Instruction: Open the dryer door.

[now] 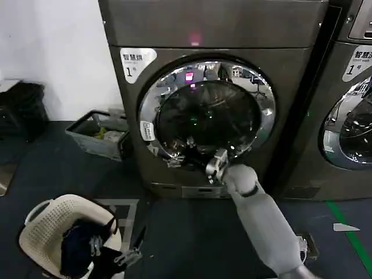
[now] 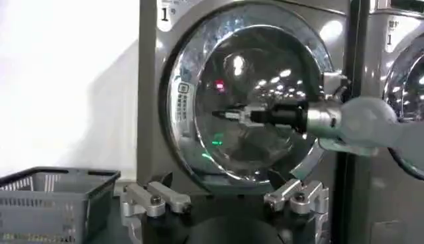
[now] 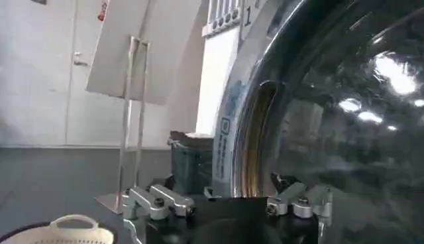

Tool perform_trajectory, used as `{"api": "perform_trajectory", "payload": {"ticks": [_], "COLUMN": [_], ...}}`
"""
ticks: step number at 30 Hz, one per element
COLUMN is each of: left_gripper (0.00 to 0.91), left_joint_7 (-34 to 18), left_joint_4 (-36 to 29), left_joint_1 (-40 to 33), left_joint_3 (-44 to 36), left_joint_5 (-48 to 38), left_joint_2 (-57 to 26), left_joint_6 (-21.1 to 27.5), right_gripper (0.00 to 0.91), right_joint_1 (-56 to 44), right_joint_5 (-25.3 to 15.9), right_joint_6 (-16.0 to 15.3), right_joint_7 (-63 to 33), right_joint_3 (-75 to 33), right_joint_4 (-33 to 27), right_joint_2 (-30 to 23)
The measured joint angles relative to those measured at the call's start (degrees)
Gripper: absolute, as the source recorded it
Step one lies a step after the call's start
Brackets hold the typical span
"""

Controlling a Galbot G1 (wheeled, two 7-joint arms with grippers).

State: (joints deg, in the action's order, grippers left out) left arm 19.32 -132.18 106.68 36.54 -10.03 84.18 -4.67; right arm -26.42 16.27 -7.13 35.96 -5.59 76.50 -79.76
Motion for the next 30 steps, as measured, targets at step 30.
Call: {"api": "perform_trajectory", "payload": {"ticks": [30], "left_gripper": [0.907], "left_joint_7": [0.29], "left_joint_4": [-1.29], "left_joint_1": [-1.52], "left_joint_3": [1.28], "left_joint_5": [0.77], "left_joint_2": [-0.33], "left_joint_6": [3.97], "right_gripper": [0.907], "right_joint_1": [3.47], "right_joint_5": [2.16], "right_joint_6": [0.36], "right_joint_7": [7.09], "right_joint_3": [3.91], "right_joint_4": [-4.65], "right_joint_2": [-1.07]}}
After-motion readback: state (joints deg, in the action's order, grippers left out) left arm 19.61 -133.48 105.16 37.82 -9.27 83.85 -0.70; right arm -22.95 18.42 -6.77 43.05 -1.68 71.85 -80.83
